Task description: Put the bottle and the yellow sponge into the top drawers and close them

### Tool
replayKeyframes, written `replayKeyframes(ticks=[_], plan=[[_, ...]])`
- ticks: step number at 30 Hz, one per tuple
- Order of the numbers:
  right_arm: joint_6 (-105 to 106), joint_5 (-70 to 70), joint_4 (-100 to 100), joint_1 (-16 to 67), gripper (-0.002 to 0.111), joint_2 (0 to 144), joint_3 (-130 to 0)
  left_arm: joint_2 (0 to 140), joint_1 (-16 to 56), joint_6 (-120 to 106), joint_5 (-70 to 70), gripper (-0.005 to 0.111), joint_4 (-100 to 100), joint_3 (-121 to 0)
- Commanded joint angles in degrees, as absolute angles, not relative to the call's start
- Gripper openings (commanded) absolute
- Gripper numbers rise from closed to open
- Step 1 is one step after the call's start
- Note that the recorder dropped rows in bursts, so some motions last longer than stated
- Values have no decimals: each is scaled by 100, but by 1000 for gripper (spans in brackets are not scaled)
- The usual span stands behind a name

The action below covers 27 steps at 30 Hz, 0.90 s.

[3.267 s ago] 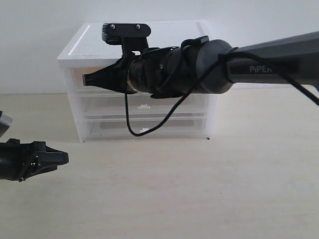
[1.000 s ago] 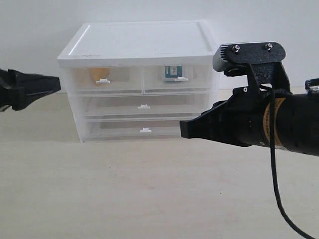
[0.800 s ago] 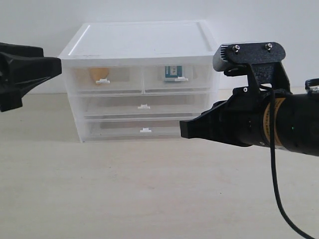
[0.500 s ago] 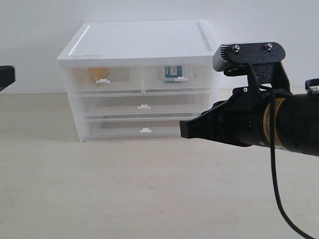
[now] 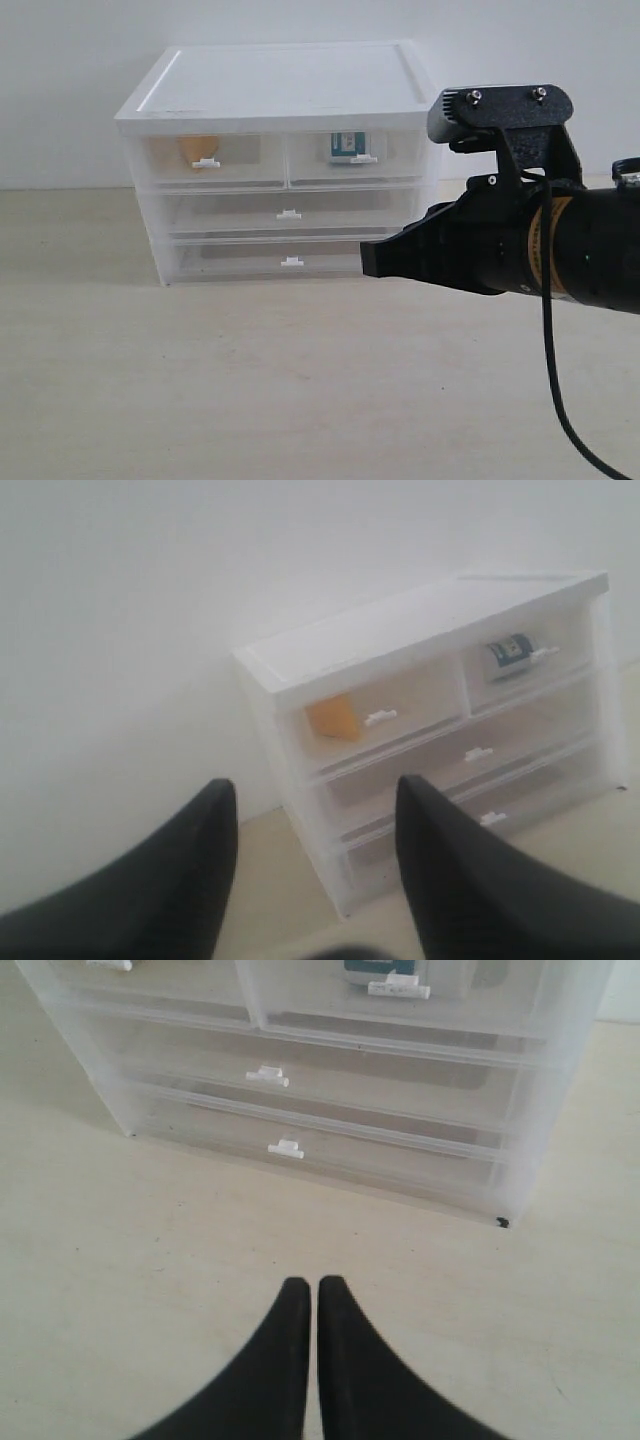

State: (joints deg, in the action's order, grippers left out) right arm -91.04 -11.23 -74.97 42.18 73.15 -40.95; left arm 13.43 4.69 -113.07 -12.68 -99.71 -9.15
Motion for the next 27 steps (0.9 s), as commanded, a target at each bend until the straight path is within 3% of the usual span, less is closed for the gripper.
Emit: replayKeyframes(ticks=[1, 16, 27], plan=[[-9104, -1138, -7513, 4199, 0, 7261, -4070, 425, 520, -10983, -1240, 46, -9995, -446], [-9126, -1138, -7513, 4199, 0, 7261, -4070, 0, 520, -9486, -1230, 46, -9711, -126], [-9126, -1138, -7513, 4199, 0, 7261, -4070, 0, 520, 269, -1214, 46, -1865, -126]])
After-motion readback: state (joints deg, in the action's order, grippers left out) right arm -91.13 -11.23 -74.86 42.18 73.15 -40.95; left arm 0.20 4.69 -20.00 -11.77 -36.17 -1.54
